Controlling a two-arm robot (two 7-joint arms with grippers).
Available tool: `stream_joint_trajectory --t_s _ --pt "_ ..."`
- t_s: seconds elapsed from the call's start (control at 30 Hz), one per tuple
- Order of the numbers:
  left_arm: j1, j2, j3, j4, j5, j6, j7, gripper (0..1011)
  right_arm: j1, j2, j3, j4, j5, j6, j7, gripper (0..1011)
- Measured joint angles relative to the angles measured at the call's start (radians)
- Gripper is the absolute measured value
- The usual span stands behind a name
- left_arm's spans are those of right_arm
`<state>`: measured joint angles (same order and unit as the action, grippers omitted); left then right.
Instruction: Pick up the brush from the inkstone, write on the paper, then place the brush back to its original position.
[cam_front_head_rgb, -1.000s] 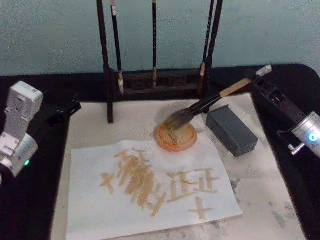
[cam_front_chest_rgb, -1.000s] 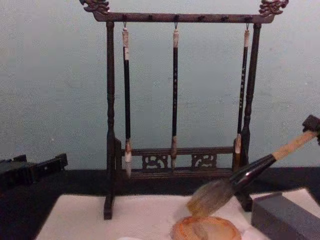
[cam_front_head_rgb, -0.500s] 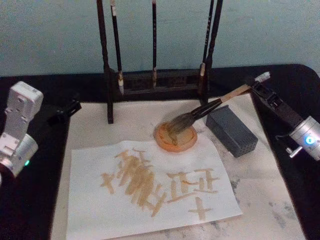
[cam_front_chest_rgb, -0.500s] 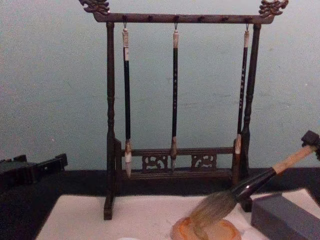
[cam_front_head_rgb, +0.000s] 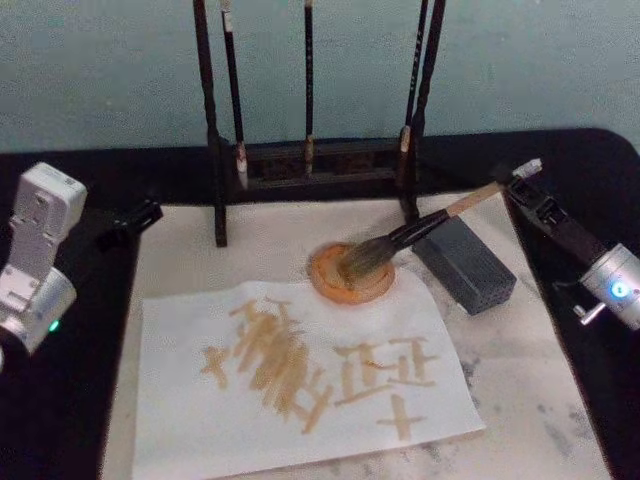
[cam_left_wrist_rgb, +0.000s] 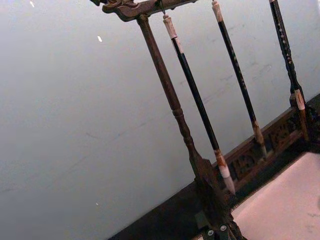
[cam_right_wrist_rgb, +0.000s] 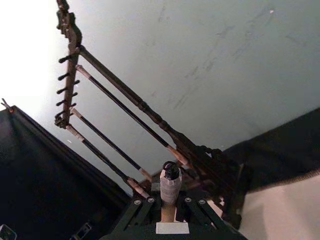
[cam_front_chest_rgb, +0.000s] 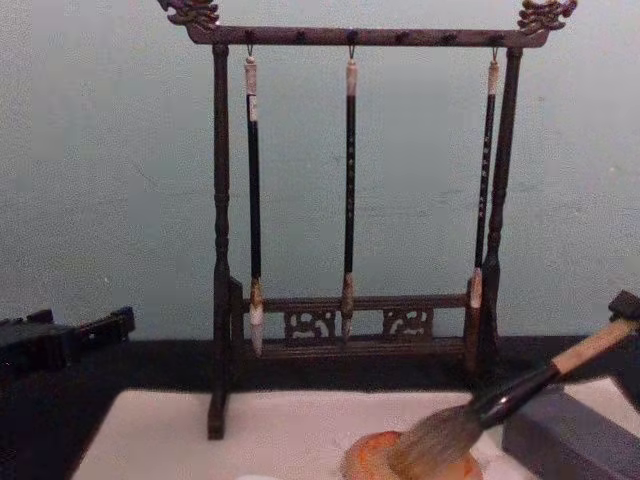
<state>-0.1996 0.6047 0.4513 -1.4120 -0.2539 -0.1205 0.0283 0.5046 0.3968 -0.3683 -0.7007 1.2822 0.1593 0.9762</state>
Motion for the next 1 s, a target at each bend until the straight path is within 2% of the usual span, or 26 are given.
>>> stream_joint_trajectory --t_s 0.37,1.0 --pt "0.0 0.0 0.0 0.0 0.0 0.0 0.0 1002 0.017 -0.007 0.016 0.055 -0.025 0.016 -0.019 161" --pt "0.0 0.0 0.0 0.0 0.0 0.0 0.0 1002 0.012 -0.005 0.014 0.043 -0.021 0.014 -0.017 163"
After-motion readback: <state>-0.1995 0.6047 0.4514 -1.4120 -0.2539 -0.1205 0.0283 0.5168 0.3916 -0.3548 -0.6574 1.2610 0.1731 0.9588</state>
